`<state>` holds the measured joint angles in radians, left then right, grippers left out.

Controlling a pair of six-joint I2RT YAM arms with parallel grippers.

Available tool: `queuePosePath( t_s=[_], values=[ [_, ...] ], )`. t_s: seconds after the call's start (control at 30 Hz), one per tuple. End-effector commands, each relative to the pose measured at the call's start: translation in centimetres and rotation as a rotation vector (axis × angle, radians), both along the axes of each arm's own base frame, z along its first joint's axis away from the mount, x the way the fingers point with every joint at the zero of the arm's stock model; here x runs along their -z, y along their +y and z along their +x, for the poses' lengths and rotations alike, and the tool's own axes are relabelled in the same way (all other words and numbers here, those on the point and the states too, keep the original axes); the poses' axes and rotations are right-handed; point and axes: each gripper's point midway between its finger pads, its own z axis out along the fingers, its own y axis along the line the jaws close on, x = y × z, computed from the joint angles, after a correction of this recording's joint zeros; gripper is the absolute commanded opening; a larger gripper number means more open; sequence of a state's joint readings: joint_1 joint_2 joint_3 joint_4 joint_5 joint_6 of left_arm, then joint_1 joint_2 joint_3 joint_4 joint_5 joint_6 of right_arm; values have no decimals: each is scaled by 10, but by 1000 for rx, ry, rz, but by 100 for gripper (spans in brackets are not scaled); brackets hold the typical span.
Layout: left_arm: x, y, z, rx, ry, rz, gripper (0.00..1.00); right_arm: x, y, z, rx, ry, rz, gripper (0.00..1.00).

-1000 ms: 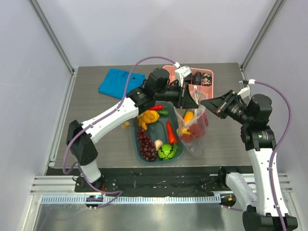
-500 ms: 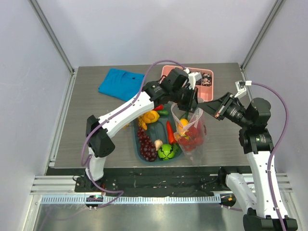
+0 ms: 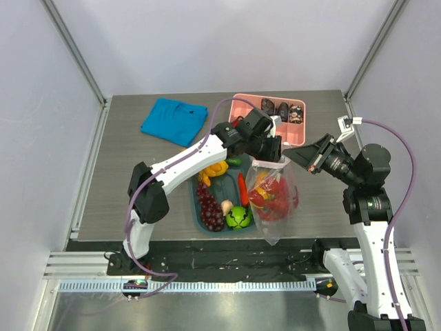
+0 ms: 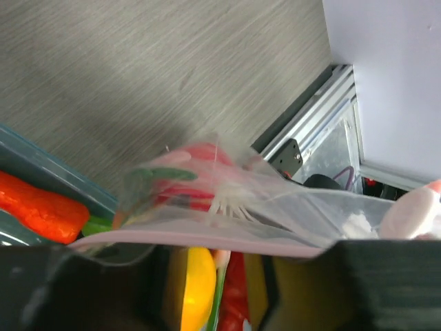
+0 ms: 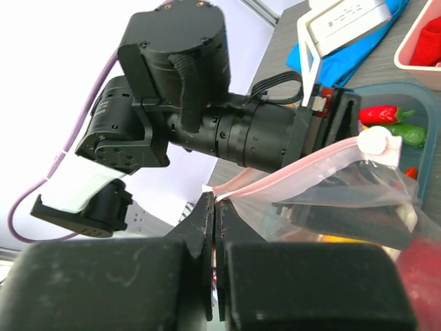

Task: Place the food in the zip-top bag and seal the zipper
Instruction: Place the fake vegetable in the zipper food storage bag, then pick up the fake fruit from the bin.

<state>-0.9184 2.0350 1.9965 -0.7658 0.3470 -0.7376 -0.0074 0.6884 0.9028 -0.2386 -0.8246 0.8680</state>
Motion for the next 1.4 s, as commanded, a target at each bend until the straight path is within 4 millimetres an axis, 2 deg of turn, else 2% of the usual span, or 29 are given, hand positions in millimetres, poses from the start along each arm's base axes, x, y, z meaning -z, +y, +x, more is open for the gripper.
queuePosePath(
  t_s=[0.0, 0.03, 0.1, 0.13, 0.17, 0.23, 0.3, 0.57, 0.6, 0.67, 0.7, 0.8, 0.83, 0.9, 0.97, 1.0, 1.1, 1.17, 1.2, 1.23, 1.27, 1.3, 1.37],
  values=[
    [-41, 10, 9, -21, -148, -81, 50, -32, -1, -8, 13, -180, -29, 1],
    [-51, 8, 8, -5, -174, -121, 55, -30, -3, -6, 23, -179, -39, 1],
    [-57, 14, 4, 17, -211, -132, 67, -27, -4, -4, 35, -164, -43, 1],
    [-76, 18, 1, 27, -250, -174, 70, -26, -4, -3, 39, -163, -45, 1],
    [-75, 22, -1, 46, -277, -168, 73, -26, -5, -3, 47, -165, -52, 1],
    [-93, 31, -4, 59, -331, -193, 78, -27, -8, -1, 66, -170, -61, 1],
    [-98, 40, -3, 75, -386, -184, 83, -23, -10, 1, 84, -168, -84, 1],
    [-130, 75, -15, 136, -556, -189, 91, -20, -11, 0, 82, -182, -109, 1],
    [-138, 78, -12, 124, -586, -208, 91, -20, -11, 1, 84, -182, -112, 1],
    [-142, 85, -9, 115, -636, -203, 89, -19, -11, 0, 79, -182, -114, 1],
    [-155, 90, -9, 106, -675, -224, 86, -18, -11, 0, 77, -180, -115, 1],
    [-171, 103, -1, 83, -746, -231, 79, -17, -11, 0, 74, -182, -121, 1],
    [-176, 107, 4, 68, -759, -235, 79, -16, -11, -1, 74, -184, -129, 1],
    [-178, 125, 21, 15, -767, -213, 87, -17, -12, -2, 82, -193, -146, 1],
    [-165, 138, 28, 21, -756, -164, 98, -17, -15, -6, 98, -206, -175, 1],
    [-160, 148, 33, 19, -754, -146, 100, -18, -17, -7, 113, -211, -183, 1],
    [-137, 170, 29, 85, -797, -72, 100, -17, -23, -9, 151, -216, -214, 1],
    [-118, 180, 10, 186, -814, -65, 100, -16, -24, -11, 157, -218, -226, 1],
    [-110, 184, 3, 294, -884, -37, 100, -14, -25, -10, 162, -211, -228, 1],
    [-90, 187, -7, 371, -875, -25, 100, -14, -26, -10, 168, -210, -230, 1],
    [-77, 192, -29, 483, -851, -33, 100, -14, -26, -10, 170, -208, -228, 1],
    [-68, 194, -36, 578, -885, -30, 100, -13, -26, -9, 169, -202, -227, 1],
    [-34, 196, -58, 713, -832, -33, 100, -13, -26, -9, 171, -199, -226, 1]
  ],
)
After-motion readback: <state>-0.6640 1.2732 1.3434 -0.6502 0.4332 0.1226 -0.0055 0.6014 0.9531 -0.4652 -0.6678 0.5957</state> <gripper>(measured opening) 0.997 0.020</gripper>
